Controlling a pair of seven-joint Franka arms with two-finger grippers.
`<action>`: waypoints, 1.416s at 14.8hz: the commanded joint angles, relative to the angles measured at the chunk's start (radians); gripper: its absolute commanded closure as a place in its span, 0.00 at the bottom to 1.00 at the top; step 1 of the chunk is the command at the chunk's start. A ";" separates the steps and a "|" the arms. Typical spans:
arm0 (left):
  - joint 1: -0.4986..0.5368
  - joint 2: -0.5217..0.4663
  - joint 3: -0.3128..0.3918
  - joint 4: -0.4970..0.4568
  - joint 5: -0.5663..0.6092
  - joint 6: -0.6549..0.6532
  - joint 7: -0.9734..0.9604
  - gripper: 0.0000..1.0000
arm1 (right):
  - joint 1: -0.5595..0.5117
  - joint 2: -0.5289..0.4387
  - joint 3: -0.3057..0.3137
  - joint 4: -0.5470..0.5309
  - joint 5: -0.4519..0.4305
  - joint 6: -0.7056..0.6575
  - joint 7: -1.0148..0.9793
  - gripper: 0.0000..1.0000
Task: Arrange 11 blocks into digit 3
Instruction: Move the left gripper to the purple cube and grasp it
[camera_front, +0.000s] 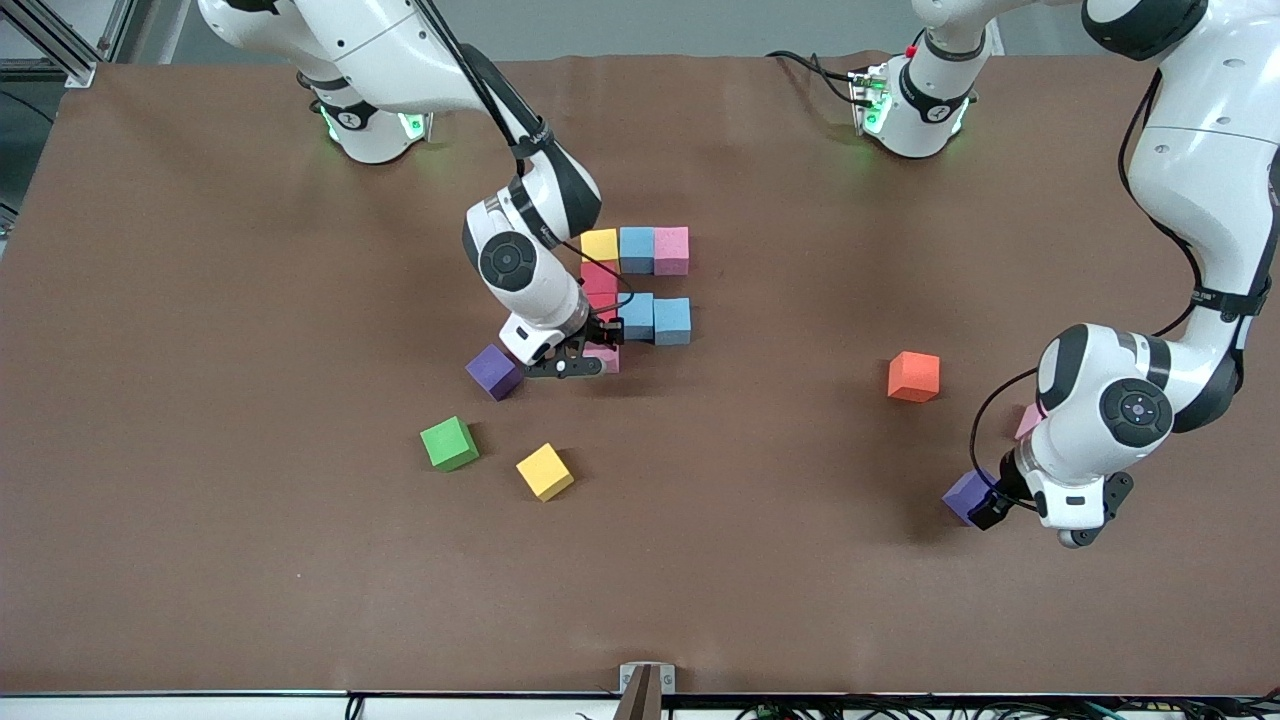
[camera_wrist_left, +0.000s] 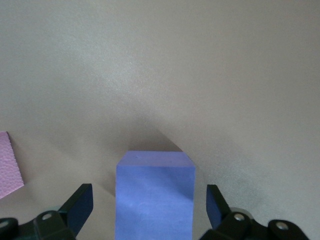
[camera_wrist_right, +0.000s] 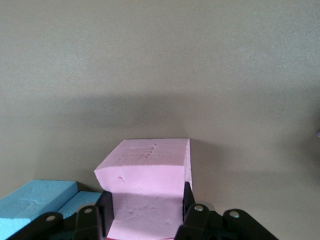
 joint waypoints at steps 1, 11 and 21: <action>-0.011 0.045 0.005 0.051 0.017 0.005 0.039 0.00 | -0.008 -0.013 0.009 -0.024 0.028 0.019 -0.027 0.97; -0.004 0.055 0.005 0.056 -0.028 0.003 0.102 0.00 | -0.002 -0.013 0.009 -0.022 0.032 0.019 -0.023 0.95; -0.002 0.036 0.003 0.063 -0.049 -0.005 0.102 0.44 | -0.002 -0.013 0.009 -0.022 0.032 0.030 -0.022 0.94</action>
